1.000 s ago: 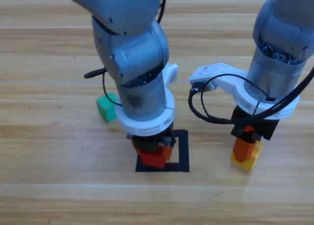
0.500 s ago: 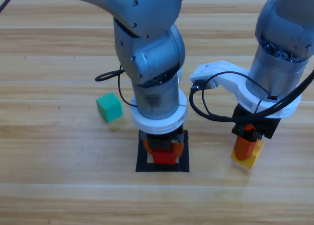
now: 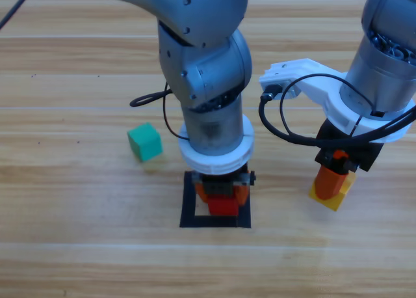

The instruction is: Stack the blocks in the rectangular block: red at the bottom, yellow in the middle, green on top

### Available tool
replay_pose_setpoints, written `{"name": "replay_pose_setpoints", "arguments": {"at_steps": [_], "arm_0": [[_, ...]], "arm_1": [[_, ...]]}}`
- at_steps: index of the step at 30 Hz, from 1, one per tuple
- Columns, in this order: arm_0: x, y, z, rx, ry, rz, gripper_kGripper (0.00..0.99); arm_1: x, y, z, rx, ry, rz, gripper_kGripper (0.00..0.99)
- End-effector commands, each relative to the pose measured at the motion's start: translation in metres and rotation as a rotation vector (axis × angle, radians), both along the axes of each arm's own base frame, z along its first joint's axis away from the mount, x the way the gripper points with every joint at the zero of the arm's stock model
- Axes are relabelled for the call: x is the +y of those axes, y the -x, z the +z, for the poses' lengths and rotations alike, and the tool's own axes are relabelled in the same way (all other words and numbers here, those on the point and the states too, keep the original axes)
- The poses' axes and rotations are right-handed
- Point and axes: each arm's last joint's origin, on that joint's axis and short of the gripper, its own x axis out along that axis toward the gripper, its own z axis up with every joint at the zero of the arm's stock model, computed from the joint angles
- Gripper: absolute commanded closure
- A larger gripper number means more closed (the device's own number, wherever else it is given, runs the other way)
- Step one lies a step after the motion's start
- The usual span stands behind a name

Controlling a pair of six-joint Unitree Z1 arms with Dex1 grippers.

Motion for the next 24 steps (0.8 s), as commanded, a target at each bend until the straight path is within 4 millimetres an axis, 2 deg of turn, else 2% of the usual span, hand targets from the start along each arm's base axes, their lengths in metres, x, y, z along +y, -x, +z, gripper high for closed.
{"name": "replay_pose_setpoints", "arguments": {"at_steps": [1,24], "arm_0": [[-0.0093,0.0031,-0.023,0.043,-0.053,0.004,0.926],[-0.0077,0.0,-0.0282,0.051,-0.081,0.028,0.926]], "arm_1": [[-0.0149,-0.0033,0.0011,0.012,-0.004,-0.04,0.99],[-0.0165,-0.0035,-0.0088,0.027,0.018,-0.038,0.99]]}}
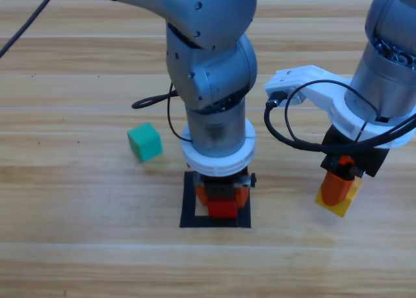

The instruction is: Stack the blocks in the rectangular block: red at the bottom, yellow in the middle, green on top

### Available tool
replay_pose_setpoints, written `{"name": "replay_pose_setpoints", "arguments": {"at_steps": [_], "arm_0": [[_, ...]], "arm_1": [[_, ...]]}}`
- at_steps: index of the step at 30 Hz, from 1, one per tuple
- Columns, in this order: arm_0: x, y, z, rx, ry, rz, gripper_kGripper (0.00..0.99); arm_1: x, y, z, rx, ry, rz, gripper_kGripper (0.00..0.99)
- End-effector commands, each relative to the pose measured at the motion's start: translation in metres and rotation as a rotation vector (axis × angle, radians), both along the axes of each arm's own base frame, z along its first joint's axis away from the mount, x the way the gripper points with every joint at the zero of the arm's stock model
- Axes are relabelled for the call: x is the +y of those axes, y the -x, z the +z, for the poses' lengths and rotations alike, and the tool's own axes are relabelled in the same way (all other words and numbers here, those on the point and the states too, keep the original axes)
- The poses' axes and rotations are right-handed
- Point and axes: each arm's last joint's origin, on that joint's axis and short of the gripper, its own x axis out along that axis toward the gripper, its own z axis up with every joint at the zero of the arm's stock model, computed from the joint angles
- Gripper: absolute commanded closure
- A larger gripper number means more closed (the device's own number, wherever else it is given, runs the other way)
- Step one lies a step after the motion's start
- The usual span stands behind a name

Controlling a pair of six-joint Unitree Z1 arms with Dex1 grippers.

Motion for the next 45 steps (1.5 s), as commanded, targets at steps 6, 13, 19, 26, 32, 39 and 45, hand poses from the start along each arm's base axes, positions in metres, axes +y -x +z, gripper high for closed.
{"name": "replay_pose_setpoints", "arguments": {"at_steps": [6,13,19,26,32,39,45], "arm_0": [[-0.001,0.001,-0.024,0.032,-0.065,0.003,0.926],[0.002,-0.001,-0.023,0.031,-0.07,0.003,0.926],[0.005,-0.001,-0.022,0.027,-0.077,0.005,0.926],[0.005,-0.002,-0.022,0.025,-0.079,0.002,0.926],[0.004,-0.003,-0.026,0.029,-0.084,0.002,0.923],[0.0,-0.006,-0.033,0.034,-0.086,0.002,0.761],[-0.002,-0.007,-0.035,0.032,-0.087,0.019,0.024]], "arm_1": [[-0.011,-0.005,-0.004,0.011,0.0,-0.028,0.99],[-0.011,-0.005,-0.005,0.013,0.002,-0.027,0.99],[-0.011,-0.005,-0.005,0.014,0.001,-0.025,0.99],[-0.011,-0.005,-0.006,0.018,0.003,-0.024,0.99],[-0.011,-0.005,-0.007,0.02,0.005,-0.022,0.99],[-0.01,-0.005,-0.007,0.023,0.002,-0.022,0.99],[-0.011,-0.005,-0.007,0.024,0.003,-0.022,0.99]]}}
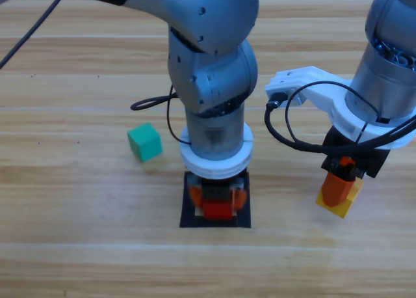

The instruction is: Stack the blocks in the rectangular block: red at the bottom, yellow in the middle, green on top

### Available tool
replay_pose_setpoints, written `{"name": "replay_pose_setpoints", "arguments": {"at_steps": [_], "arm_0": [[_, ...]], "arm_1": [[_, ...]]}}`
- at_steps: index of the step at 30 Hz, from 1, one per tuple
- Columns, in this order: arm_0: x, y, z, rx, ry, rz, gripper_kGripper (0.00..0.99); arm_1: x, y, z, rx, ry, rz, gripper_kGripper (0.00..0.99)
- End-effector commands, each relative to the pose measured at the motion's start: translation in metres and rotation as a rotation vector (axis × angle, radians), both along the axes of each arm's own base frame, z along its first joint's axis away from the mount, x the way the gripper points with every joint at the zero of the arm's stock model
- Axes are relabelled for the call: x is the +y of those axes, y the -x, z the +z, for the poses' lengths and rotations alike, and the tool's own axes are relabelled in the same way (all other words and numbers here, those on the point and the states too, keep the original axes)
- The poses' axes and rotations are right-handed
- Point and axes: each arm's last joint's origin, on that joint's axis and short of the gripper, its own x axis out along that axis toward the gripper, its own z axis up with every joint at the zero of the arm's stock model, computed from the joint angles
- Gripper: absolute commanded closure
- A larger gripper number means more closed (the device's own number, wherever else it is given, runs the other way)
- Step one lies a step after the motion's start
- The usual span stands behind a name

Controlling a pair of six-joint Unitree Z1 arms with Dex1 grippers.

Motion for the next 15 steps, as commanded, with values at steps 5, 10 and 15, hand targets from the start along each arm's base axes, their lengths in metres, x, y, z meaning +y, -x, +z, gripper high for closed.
{"name": "replay_pose_setpoints", "arguments": {"at_steps": [5,10,15], "arm_0": [[0.0,-0.005,-0.024,0.024,-0.055,0.017,0.0],[0.003,-0.002,-0.008,0.005,-0.036,0.016,0.0],[0.005,-0.003,0.024,-0.051,0.021,0.014,0.0]], "arm_1": [[-0.011,-0.005,-0.007,0.024,0.001,-0.024,0.99],[-0.011,-0.005,-0.008,0.025,0.002,-0.024,0.99],[-0.011,-0.005,-0.008,0.029,0.003,-0.026,0.99]]}}
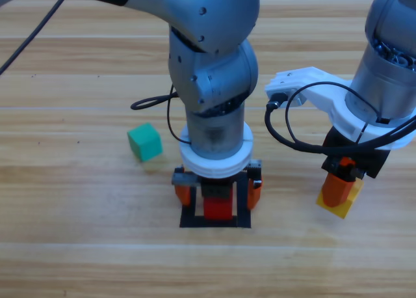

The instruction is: Stack the blocks in the rectangular block: red at the bottom, yellow in the middle, green on top

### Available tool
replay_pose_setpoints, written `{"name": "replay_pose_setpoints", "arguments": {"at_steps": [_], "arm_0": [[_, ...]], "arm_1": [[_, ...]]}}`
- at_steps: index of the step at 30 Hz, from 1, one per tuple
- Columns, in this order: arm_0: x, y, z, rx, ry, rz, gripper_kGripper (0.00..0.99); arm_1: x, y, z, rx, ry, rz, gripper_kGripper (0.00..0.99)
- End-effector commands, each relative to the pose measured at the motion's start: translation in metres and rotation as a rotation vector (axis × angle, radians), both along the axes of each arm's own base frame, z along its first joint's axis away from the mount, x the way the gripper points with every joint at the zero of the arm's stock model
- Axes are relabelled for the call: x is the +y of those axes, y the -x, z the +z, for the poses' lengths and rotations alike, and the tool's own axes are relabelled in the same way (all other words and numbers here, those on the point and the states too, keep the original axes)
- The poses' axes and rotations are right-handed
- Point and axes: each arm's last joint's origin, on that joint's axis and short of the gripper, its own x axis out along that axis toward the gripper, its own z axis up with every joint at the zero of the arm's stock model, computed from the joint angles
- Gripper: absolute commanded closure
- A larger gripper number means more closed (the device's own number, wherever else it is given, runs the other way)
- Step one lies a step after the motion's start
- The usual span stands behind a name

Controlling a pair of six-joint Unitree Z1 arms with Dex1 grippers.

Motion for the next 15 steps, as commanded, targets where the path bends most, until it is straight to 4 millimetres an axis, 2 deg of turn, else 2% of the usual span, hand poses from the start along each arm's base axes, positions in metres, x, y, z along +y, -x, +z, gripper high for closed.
{"name": "replay_pose_setpoints", "arguments": {"at_steps": [1,8,10,15], "arm_0": [[0.006,-0.004,0.034,-0.059,0.04,0.011,0.0],[0.002,-0.018,0.103,-0.121,0.085,0.013,0.0],[0.006,-0.019,0.107,-0.119,0.081,0.02,0.0],[0.013,-0.021,0.099,-0.093,0.044,0.03,0.0]], "arm_1": [[-0.01,-0.004,-0.009,0.029,0.005,-0.025,0.99],[-0.013,-0.003,0.001,0.007,-0.007,-0.035,0.99],[-0.015,-0.001,0.008,-0.014,-0.014,-0.035,0.99],[-0.011,0.001,0.024,-0.048,-0.053,-0.041,0.99]]}}
